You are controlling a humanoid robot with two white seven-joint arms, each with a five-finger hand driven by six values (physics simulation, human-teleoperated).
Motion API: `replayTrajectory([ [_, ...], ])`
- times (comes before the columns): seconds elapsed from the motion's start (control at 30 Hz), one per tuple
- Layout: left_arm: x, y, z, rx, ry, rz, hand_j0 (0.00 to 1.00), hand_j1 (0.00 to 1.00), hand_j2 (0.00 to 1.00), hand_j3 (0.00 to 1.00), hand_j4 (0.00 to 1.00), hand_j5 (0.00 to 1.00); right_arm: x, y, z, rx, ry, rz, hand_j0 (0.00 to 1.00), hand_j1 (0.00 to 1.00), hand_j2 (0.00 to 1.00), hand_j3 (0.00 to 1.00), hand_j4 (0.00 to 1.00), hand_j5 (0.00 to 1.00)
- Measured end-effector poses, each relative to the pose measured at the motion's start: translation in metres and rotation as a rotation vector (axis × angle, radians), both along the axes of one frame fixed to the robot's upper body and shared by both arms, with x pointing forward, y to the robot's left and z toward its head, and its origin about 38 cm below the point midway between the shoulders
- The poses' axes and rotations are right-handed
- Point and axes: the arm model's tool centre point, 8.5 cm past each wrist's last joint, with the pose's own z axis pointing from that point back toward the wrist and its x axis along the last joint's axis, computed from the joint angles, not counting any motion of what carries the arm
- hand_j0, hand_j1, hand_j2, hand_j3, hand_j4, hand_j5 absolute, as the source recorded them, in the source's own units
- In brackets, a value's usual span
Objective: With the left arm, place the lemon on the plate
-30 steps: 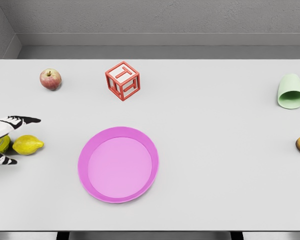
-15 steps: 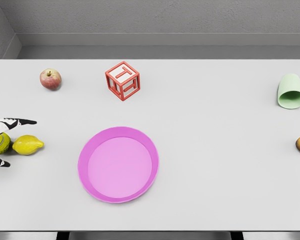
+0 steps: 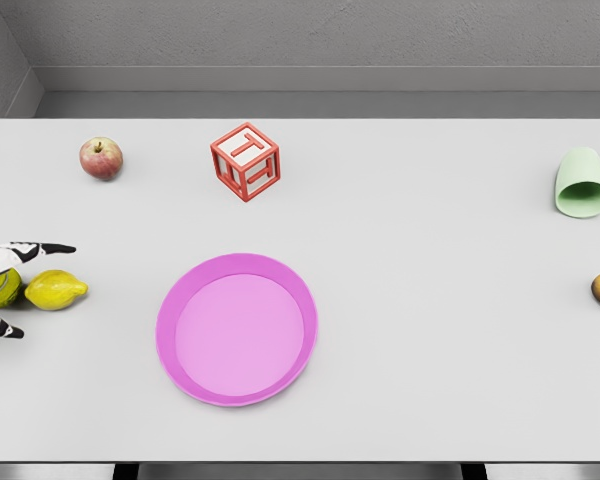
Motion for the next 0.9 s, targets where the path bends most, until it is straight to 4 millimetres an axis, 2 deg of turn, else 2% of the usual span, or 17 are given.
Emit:
replayTrajectory([
  [0.47,0.004,0.005,0.012,0.043,-0.001,-0.006,1.0,1.0,1.0,1.0,1.0,1.0,0.0,0.0,0.0,0.0,0.0,0.0,1.0,1.0,1.0,1.0,1.0,1.0],
  [0.9,0.005,0.005,0.014,0.053,-0.004,-0.009,1.0,1.0,1.0,1.0,1.0,1.0,0.0,0.0,0.0,0.0,0.0,0.0,1.0,1.0,1.0,1.0,1.0,1.0],
])
